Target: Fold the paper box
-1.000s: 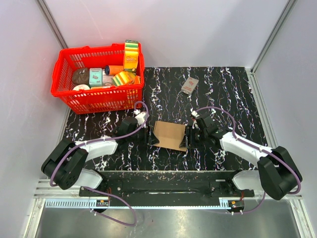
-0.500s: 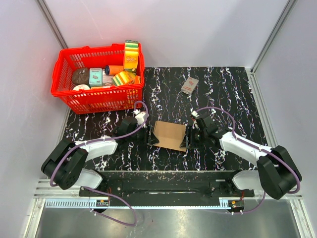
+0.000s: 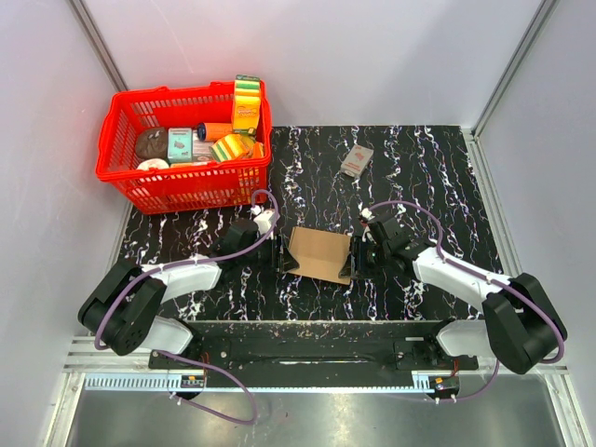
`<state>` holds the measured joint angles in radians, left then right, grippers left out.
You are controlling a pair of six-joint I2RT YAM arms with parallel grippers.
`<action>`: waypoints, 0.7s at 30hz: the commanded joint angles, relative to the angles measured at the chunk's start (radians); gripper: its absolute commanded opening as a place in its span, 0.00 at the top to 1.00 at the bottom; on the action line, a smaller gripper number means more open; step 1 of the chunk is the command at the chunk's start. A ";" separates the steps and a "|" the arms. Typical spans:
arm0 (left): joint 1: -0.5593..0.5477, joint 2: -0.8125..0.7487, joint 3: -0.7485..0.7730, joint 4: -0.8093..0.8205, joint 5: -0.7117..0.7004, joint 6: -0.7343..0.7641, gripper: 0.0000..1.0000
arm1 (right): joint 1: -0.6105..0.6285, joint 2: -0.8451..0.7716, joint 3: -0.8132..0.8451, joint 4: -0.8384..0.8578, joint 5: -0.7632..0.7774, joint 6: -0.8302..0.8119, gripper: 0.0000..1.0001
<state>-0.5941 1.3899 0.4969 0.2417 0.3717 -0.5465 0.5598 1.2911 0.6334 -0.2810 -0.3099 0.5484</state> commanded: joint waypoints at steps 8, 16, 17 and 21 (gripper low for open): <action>-0.003 0.008 0.005 0.073 0.053 -0.004 0.50 | -0.008 0.005 0.006 0.071 -0.058 0.021 0.57; -0.003 0.009 0.003 0.076 0.056 -0.006 0.50 | -0.009 0.010 0.006 0.072 -0.055 0.019 0.57; -0.003 0.011 0.003 0.074 0.055 -0.006 0.50 | -0.009 0.011 0.006 0.074 -0.052 0.019 0.57; -0.003 0.011 0.000 0.071 0.050 -0.001 0.50 | -0.009 0.013 0.000 0.074 -0.040 0.016 0.57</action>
<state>-0.5941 1.3914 0.4969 0.2417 0.3721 -0.5472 0.5533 1.2980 0.6334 -0.2806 -0.3172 0.5549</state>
